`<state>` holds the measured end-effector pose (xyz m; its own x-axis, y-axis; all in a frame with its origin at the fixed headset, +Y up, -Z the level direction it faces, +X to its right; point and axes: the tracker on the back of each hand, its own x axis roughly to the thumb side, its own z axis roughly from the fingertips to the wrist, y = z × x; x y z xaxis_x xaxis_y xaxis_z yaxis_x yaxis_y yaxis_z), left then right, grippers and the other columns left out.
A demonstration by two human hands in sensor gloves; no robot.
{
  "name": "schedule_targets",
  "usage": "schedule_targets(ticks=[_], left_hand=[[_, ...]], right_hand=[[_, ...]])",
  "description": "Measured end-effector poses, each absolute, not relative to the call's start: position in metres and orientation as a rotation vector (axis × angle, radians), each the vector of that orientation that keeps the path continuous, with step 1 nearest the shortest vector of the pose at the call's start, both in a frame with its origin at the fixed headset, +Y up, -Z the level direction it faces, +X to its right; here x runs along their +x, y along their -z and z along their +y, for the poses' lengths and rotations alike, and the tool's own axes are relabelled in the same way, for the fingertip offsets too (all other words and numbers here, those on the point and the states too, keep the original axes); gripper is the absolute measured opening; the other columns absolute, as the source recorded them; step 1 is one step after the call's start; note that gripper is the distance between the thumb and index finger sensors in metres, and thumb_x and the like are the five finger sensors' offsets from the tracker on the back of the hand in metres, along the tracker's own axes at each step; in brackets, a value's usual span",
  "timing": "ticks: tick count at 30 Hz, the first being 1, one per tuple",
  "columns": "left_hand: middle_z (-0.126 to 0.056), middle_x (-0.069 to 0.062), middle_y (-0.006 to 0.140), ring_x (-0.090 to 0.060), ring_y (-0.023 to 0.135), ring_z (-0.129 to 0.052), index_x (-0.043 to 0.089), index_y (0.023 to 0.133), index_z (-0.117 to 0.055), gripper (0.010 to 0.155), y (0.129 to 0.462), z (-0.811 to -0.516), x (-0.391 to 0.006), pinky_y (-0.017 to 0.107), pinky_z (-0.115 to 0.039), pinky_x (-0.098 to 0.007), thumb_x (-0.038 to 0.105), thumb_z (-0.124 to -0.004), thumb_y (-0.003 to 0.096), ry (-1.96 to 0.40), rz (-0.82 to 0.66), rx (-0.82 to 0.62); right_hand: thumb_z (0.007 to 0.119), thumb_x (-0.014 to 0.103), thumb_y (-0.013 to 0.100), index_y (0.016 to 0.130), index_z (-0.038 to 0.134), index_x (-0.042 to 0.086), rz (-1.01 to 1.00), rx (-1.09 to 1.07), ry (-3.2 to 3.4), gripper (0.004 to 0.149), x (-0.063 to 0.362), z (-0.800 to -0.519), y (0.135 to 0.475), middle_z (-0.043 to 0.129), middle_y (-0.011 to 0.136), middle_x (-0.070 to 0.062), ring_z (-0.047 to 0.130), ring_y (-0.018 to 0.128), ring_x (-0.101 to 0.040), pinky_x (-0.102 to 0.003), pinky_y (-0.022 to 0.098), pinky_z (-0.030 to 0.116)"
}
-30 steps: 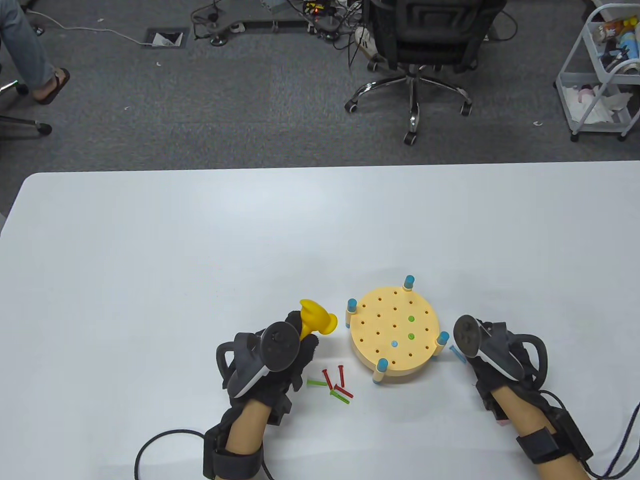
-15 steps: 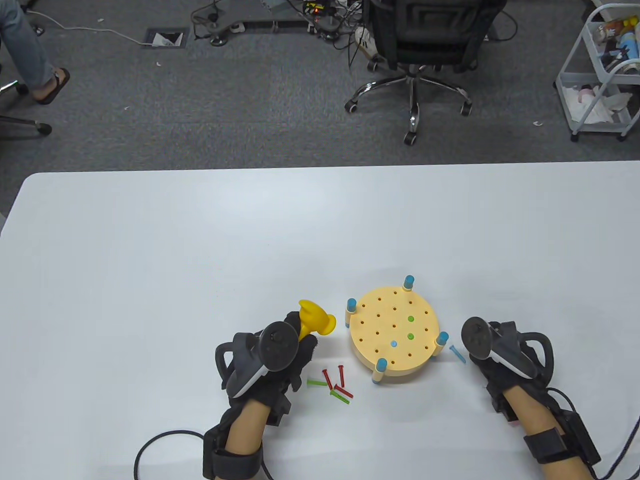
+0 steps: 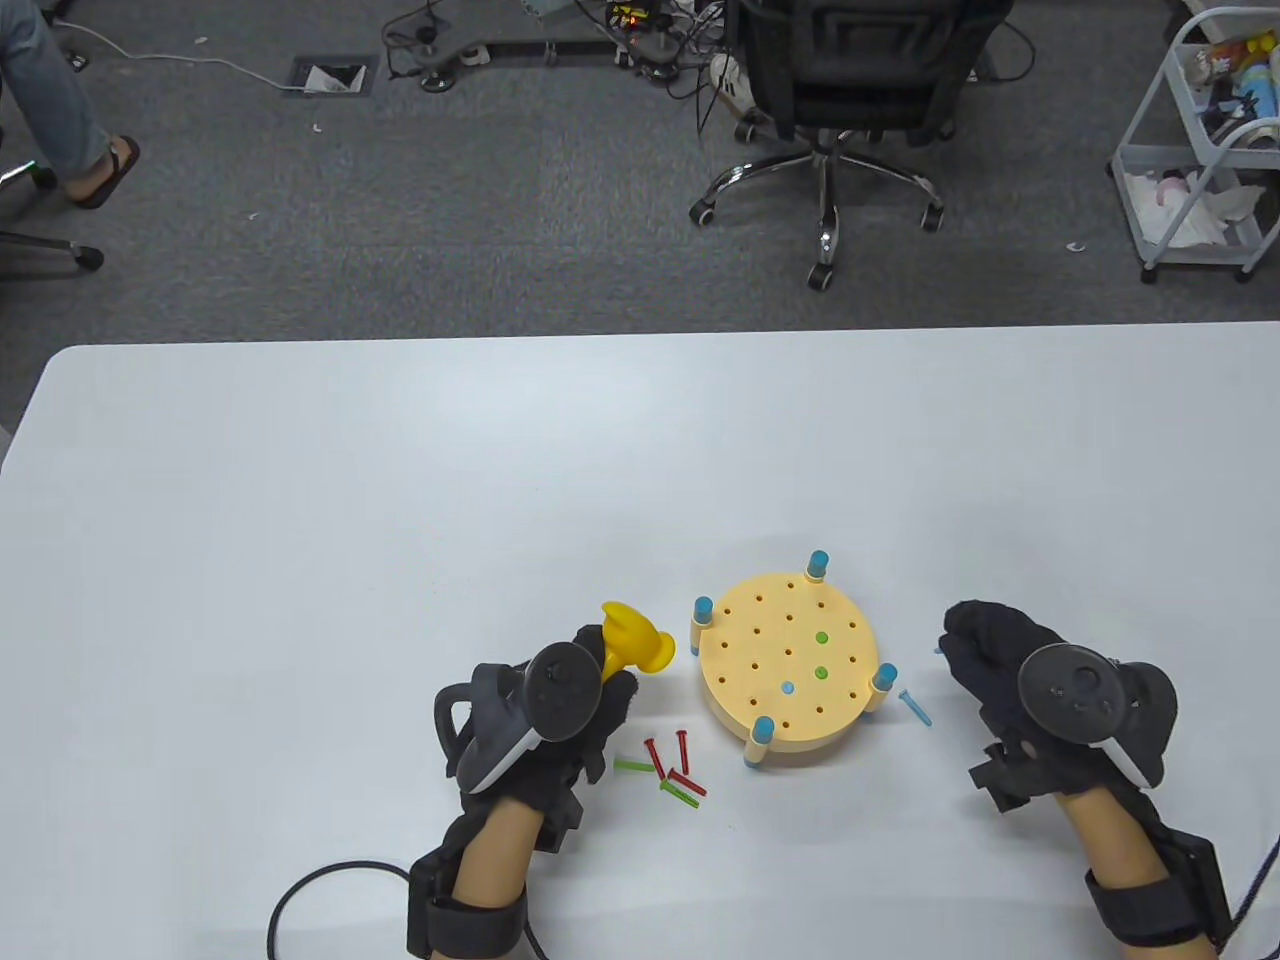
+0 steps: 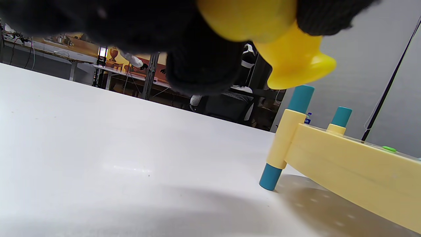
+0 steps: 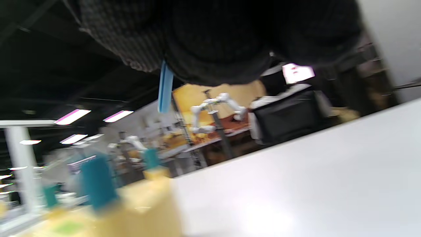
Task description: Hammer toy nails into tap bench
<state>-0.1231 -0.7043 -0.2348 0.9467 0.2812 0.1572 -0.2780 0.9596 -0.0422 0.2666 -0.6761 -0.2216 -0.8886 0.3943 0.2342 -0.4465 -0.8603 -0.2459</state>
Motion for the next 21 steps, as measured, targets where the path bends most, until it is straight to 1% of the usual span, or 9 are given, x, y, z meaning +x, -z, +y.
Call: schedule_targets(ticks=[2,5,8,10,14,17,21], left_hand=[[-0.100,-0.011,0.052,-0.019,0.018,-0.092,0.017,0.093,-0.068,0.067,0.235,-0.705,-0.123,0.024,-0.080,-0.042,0.054,-0.068,0.0377,-0.283,-0.164,-0.021],[-0.100,-0.011,0.052,-0.019,0.018,-0.092,0.017,0.093,-0.068,0.067,0.235,-0.705,-0.122,0.024,-0.080,-0.042,0.054,-0.068,0.0377,-0.282,-0.167,-0.023],[-0.099,-0.011,0.052,-0.019,0.018,-0.092,0.017,0.093,-0.068,0.067,0.235,-0.704,-0.123,0.024,-0.080,-0.042,0.054,-0.068,0.0377,-0.284,-0.170,-0.020],[-0.099,-0.011,0.052,-0.019,0.018,-0.092,0.017,0.093,-0.068,0.067,0.234,-0.702,-0.122,0.024,-0.080,-0.042,0.054,-0.068,0.0378,-0.284,-0.173,-0.014],[-0.100,-0.011,0.052,-0.019,0.018,-0.092,0.017,0.093,-0.068,0.067,0.233,-0.699,-0.122,0.024,-0.080,-0.042,0.054,-0.068,0.0377,-0.284,-0.181,-0.004],[-0.100,-0.011,0.052,-0.019,0.018,-0.092,0.017,0.094,-0.068,0.067,0.233,-0.698,-0.122,0.024,-0.080,-0.042,0.054,-0.068,0.0378,-0.283,-0.185,-0.004],[-0.100,-0.011,0.052,-0.019,0.018,-0.092,0.017,0.093,-0.068,0.067,0.233,-0.699,-0.121,0.024,-0.080,-0.042,0.054,-0.068,0.0377,-0.280,-0.188,-0.008]], right_hand=[[0.077,0.039,0.042,0.078,0.079,0.021,-0.324,0.360,-2.681,0.041,0.233,-0.660,0.224,0.095,0.059,-0.002,0.097,0.029,-0.009,-0.032,0.031,0.087],[0.078,0.039,0.041,0.077,0.080,0.021,-0.175,0.493,-2.807,0.041,0.186,-0.651,0.235,0.095,0.060,-0.002,0.098,0.030,-0.009,-0.032,0.031,0.087],[0.079,0.039,0.040,0.077,0.080,0.021,-0.047,0.567,-2.999,0.041,0.150,-0.656,0.251,0.096,0.060,-0.002,0.098,0.029,-0.010,-0.032,0.031,0.087],[0.079,0.039,0.040,0.077,0.081,0.021,-0.003,0.592,-3.098,0.040,0.135,-0.663,0.260,0.096,0.059,-0.002,0.098,0.029,-0.010,-0.032,0.031,0.087],[0.079,0.039,0.040,0.076,0.081,0.021,0.072,0.568,-3.181,0.040,0.123,-0.673,0.272,0.096,0.059,-0.002,0.098,0.029,-0.010,-0.032,0.030,0.087],[0.079,0.039,0.040,0.076,0.081,0.021,0.115,0.569,-3.219,0.040,0.120,-0.680,0.275,0.096,0.059,-0.002,0.098,0.029,-0.010,-0.032,0.030,0.087],[0.079,0.039,0.040,0.076,0.081,0.021,0.093,0.577,-3.240,0.040,0.119,-0.684,0.276,0.096,0.059,-0.002,0.098,0.029,-0.010,-0.032,0.030,0.087]])
